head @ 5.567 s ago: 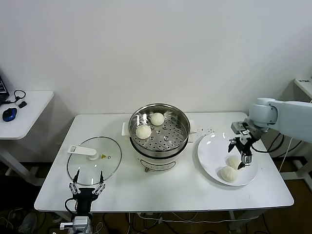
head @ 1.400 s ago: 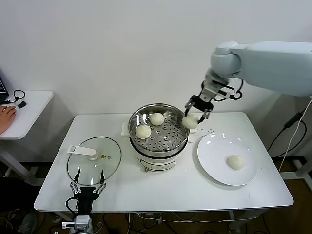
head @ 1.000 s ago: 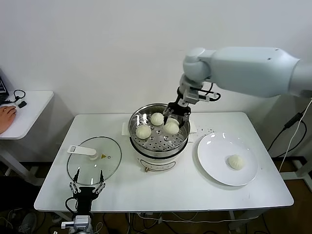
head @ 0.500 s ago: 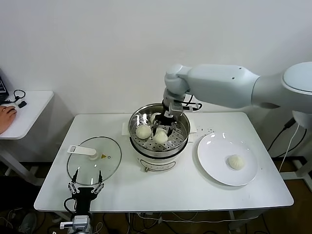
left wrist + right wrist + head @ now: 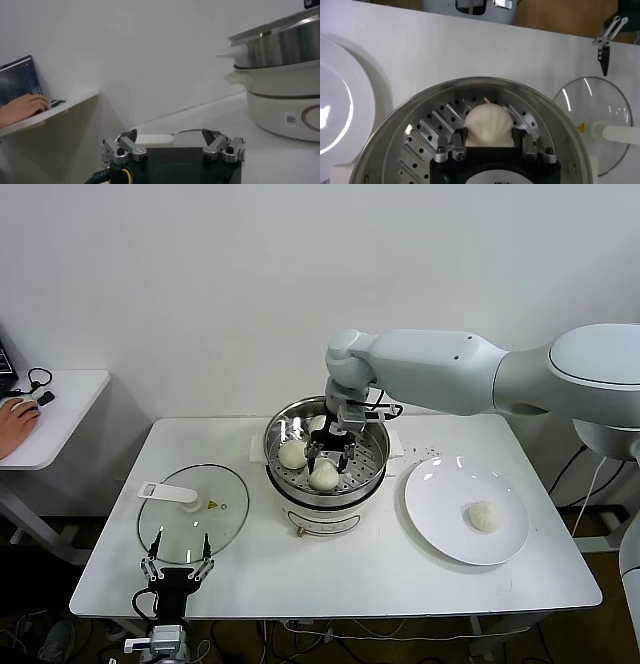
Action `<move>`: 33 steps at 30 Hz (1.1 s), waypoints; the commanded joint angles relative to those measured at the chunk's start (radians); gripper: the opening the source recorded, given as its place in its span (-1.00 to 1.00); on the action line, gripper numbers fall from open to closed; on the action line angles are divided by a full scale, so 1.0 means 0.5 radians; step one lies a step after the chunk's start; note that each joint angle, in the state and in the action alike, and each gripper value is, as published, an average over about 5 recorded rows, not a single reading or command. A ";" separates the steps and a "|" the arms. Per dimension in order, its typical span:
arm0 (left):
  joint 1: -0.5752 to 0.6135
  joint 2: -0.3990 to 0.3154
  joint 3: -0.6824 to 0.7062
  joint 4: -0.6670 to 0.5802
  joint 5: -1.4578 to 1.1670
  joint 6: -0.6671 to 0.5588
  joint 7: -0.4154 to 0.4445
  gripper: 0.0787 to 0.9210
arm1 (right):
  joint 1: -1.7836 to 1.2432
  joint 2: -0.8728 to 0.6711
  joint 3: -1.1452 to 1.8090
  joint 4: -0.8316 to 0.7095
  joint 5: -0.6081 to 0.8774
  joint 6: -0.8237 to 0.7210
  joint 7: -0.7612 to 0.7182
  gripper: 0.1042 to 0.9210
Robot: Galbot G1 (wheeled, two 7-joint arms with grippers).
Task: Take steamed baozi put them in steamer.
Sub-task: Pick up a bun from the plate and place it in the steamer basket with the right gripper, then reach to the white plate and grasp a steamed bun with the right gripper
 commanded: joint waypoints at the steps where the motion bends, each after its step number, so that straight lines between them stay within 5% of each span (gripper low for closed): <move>1: 0.002 -0.025 0.001 -0.006 -0.001 -0.001 0.000 0.77 | -0.005 0.013 -0.011 -0.016 0.027 0.056 -0.010 0.32; 10: 0.007 -0.029 -0.001 -0.019 0.001 0.000 0.003 0.77 | 0.089 -0.021 -0.038 -0.014 0.109 0.098 -0.043 0.75; 18: 0.011 -0.033 -0.001 -0.030 0.003 0.003 0.005 0.77 | 0.290 -0.101 -0.186 -0.008 0.290 -0.010 -0.100 0.76; 33: 0.009 -0.032 0.004 -0.024 -0.002 -0.004 0.003 0.77 | 0.751 -0.331 -0.778 0.288 0.868 -0.844 -0.231 0.76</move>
